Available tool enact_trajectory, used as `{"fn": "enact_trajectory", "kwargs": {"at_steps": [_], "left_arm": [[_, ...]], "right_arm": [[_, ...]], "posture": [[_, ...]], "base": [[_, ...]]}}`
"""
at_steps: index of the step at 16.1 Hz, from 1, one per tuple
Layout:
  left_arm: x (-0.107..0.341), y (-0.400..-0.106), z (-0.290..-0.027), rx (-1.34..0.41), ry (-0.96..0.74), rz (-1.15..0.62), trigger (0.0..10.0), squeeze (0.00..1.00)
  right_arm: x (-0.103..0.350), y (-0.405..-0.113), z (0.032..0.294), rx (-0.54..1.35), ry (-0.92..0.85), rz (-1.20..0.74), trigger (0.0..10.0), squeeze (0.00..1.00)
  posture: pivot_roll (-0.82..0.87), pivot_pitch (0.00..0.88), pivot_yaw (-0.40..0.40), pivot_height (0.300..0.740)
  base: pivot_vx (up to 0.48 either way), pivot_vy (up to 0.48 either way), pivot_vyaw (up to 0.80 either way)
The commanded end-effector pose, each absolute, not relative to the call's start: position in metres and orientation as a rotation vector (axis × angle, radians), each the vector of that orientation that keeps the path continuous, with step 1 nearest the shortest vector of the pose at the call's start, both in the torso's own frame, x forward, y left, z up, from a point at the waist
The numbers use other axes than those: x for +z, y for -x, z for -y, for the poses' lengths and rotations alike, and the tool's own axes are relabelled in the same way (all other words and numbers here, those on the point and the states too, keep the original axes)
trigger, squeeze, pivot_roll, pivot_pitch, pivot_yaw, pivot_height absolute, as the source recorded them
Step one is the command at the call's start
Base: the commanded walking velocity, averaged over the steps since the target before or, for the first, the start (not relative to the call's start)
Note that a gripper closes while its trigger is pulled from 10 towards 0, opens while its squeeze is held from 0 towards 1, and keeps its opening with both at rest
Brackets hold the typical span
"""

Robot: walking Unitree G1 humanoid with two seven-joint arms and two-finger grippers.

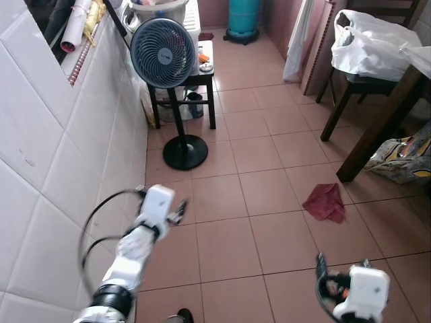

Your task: Setting the table

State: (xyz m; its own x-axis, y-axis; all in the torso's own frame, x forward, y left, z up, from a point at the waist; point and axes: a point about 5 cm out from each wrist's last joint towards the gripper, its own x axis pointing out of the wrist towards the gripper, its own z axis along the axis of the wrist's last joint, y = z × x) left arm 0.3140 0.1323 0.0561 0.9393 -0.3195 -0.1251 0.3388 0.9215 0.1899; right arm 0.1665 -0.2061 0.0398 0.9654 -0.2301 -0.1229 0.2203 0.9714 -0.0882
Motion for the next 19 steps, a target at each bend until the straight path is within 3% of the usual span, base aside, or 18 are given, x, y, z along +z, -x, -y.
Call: {"fn": "enact_trajectory", "kwargs": {"at_steps": [1, 8, 10, 12, 14, 19], "left_arm": [[0.073, -0.319, -0.126, -0.377, -0.209, -0.032, 10.0, 0.00], [0.088, -0.293, -0.160, -0.343, -0.160, -0.033, 10.0, 0.00], [0.099, -0.291, -0.158, -0.424, -0.204, -0.005, 10.0, 0.00], [0.106, -0.284, -0.163, -0.399, -0.184, -0.030, 10.0, 0.00], [0.102, -0.264, -0.161, -0.365, -0.181, -0.023, 10.0, 0.00], [0.112, -0.264, -0.157, -0.399, -0.183, 0.010, 10.0, 0.00]], "right_arm": [[0.053, -0.166, 0.206, -0.236, 0.091, -0.110, 10.0, 0.00], [0.090, -0.149, 0.205, -0.230, 0.094, -0.083, 10.0, 0.00], [0.096, -0.151, 0.202, -0.150, 0.124, -0.098, 10.0, 0.00], [0.106, -0.152, 0.207, -0.108, 0.170, -0.089, 10.0, 0.00], [0.112, -0.154, 0.215, -0.170, 0.170, -0.071, 10.0, 0.00], [0.113, -0.154, 0.205, -0.273, 0.107, -0.065, 10.0, 0.00]], "posture": [[-0.11, 0.121, 0.083, 0.740], [-0.09, 0.142, 0.037, 0.740], [-0.08, 0.144, 0.025, 0.740], [-0.07, 0.143, 0.036, 0.740], [-0.06, 0.148, 0.040, 0.740], [-0.07, 0.151, 0.060, 0.740]], "base": [[0.000, 0.000, 0.00], [0.000, 0.000, 0.00], [0.000, 0.000, 0.00], [0.000, 0.000, 0.00], [0.000, 0.000, 0.00], [0.000, 0.000, 0.00]]}}
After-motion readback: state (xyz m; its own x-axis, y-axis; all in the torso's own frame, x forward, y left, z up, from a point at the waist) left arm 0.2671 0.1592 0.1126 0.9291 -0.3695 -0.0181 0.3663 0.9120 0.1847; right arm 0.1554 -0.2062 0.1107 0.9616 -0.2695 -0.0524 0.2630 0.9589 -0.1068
